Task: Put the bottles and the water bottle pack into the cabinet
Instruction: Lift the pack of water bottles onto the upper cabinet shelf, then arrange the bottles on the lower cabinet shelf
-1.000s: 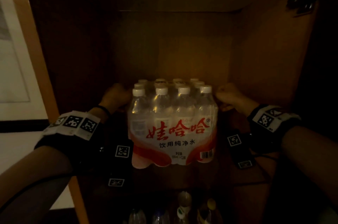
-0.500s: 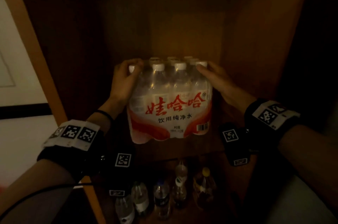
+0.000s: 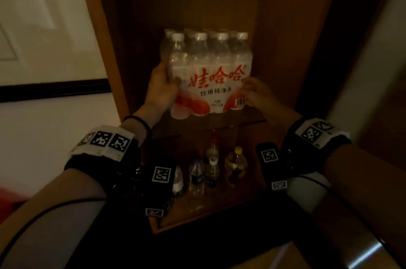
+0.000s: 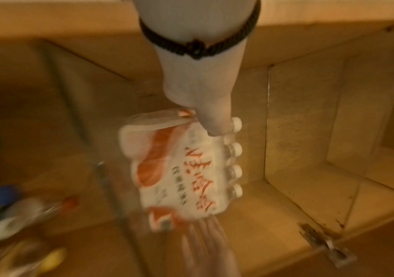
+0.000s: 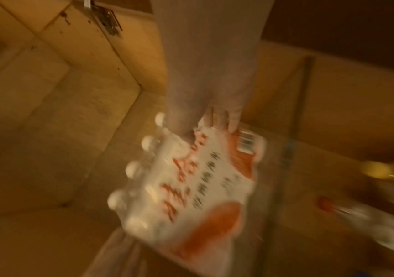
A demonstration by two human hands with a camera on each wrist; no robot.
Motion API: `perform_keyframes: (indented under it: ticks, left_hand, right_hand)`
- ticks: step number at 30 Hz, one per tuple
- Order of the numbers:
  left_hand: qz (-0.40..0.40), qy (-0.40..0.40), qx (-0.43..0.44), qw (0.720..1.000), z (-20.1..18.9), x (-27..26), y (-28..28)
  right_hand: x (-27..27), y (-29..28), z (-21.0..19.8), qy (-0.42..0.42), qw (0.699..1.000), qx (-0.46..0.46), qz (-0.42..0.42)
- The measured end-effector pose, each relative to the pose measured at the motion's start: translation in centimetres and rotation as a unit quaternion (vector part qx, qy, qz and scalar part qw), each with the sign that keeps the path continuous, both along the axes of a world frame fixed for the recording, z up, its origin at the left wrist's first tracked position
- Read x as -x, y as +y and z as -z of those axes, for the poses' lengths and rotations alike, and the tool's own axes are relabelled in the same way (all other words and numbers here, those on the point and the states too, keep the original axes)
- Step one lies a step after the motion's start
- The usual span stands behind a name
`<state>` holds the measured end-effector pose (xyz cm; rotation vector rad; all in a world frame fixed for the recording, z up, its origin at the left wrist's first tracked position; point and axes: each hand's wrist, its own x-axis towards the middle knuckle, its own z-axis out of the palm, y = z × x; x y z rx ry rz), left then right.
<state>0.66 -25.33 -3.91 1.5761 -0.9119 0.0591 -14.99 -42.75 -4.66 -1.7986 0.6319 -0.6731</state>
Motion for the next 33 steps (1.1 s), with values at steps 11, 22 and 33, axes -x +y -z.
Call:
perform_keyframes:
  ticks: [11, 22, 33]
  left_hand:
    - [0.006, -0.085, -0.125, 0.989, 11.7, 4.3, 3.7]
    - [-0.008, 0.012, -0.347, 0.938, 22.6, 0.9, 1.7]
    - [-0.204, -0.042, -0.46, 0.863, 26.0, -2.1, -1.9]
  right_hand:
    - [0.2, 5.8, 10.7, 0.184, 0.971, -0.017, -0.154]
    - [-3.1, 2.7, 20.1, 0.227, 0.95, -0.096, -0.191]
    - [-6.6, -0.5, 24.2, 0.199, 0.952, -0.142, -0.185]
